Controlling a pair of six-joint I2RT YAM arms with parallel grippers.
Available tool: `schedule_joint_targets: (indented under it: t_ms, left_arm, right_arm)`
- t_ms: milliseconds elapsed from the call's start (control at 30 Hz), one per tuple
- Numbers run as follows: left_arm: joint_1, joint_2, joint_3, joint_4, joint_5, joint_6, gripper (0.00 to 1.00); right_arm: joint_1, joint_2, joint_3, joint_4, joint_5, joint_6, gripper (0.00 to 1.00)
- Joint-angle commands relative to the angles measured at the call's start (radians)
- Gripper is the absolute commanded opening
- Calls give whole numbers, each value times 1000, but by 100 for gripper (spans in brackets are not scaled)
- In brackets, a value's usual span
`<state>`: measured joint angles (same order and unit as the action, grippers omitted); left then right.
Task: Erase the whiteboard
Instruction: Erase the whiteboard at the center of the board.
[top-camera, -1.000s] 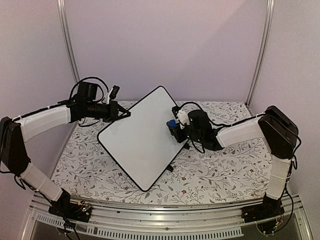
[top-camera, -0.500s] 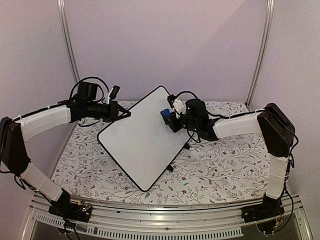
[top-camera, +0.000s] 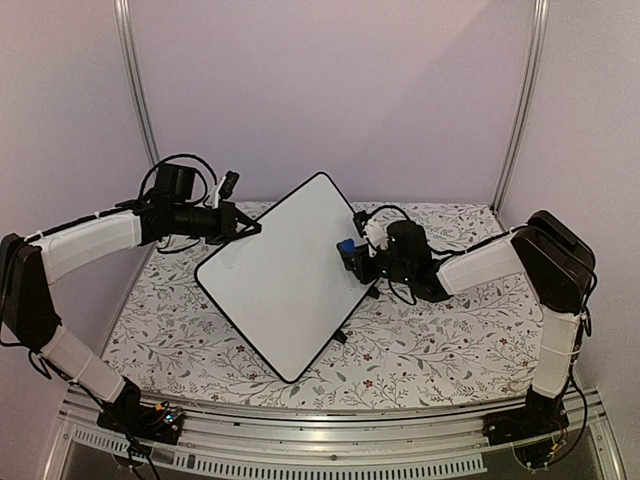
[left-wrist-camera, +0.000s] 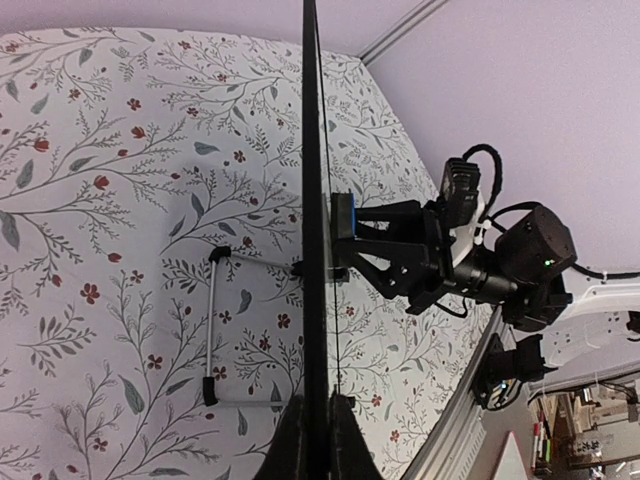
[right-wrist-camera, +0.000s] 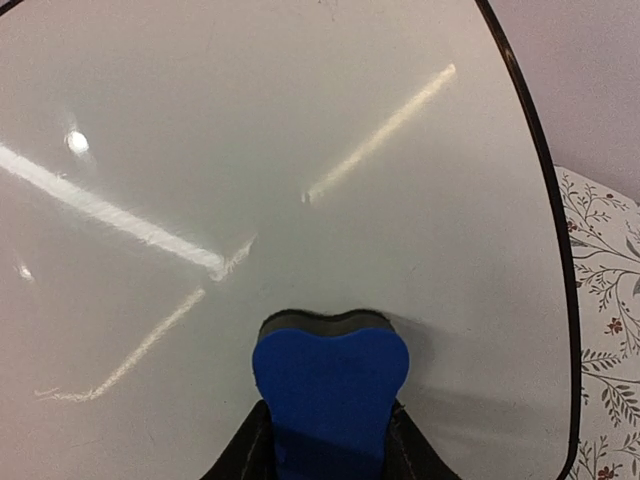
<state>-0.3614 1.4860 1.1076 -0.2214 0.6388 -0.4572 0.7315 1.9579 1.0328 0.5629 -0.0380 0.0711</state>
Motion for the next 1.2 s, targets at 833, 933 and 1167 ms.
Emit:
schedule_joint_targets:
  t_ms: [833, 933, 1167]
  left_arm:
    - [-8, 19, -11, 24, 15, 69, 0]
    - [-8, 16, -11, 24, 12, 68, 0]
    - [-9, 17, -12, 25, 9, 69, 0]
  right_arm:
    - [-46, 15, 0, -59, -59, 37, 33]
    - [-48, 9, -27, -42, -59, 46, 33]
    - [-86, 20, 63, -68, -78, 41, 34]
